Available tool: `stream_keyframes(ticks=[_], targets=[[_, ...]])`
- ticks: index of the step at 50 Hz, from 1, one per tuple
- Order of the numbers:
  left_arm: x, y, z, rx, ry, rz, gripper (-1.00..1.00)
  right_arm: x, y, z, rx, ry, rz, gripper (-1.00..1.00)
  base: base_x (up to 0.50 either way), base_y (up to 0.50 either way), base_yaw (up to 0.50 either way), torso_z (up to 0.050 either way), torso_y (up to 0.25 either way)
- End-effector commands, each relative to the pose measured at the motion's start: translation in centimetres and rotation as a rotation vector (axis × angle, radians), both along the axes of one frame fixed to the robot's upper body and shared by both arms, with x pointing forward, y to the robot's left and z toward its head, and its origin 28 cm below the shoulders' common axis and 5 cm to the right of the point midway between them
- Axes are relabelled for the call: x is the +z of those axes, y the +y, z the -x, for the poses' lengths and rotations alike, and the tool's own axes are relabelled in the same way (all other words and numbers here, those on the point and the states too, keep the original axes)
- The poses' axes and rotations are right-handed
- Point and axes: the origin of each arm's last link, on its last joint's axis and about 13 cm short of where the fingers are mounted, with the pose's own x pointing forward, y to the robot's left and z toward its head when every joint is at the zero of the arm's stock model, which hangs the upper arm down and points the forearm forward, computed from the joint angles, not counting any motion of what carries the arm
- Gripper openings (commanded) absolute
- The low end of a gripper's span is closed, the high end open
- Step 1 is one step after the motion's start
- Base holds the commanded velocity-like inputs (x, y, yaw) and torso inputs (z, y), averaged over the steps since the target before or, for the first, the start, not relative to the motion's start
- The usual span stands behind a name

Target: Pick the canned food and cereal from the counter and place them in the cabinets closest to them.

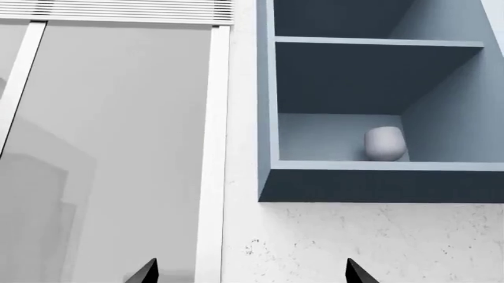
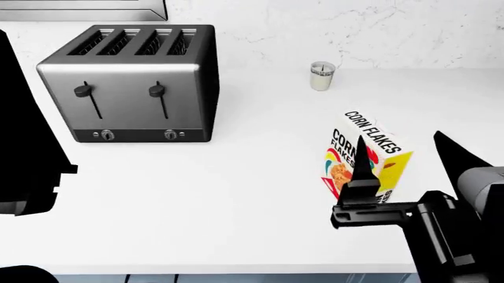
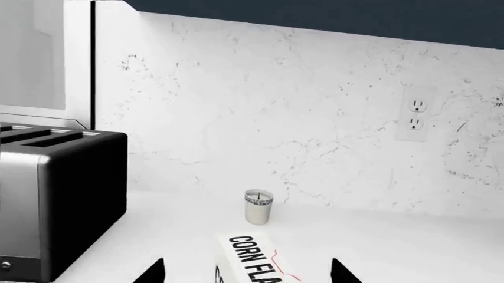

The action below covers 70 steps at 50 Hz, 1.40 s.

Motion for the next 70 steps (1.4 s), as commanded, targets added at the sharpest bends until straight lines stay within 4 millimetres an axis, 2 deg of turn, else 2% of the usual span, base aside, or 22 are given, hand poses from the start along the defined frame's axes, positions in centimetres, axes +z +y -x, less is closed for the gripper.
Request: stream_keyframes(ticks=[1,70], targets=[[0.0,0.0,0.0,0.000,-0.001,-0.001,1.00,-0.6,-0.1,-0.6,-0.028,0.053,-0.005,1.00,0.00,0.00,0.00,0.000,0.000],[-0.1,-0.2,0.2,-0.011,-0.004,-0.019,1.00,-4.2,-1.8,-4.5,-0.028,0.216,-0.065,1.00,0.00,0.00,0.00,0.000,0.000]])
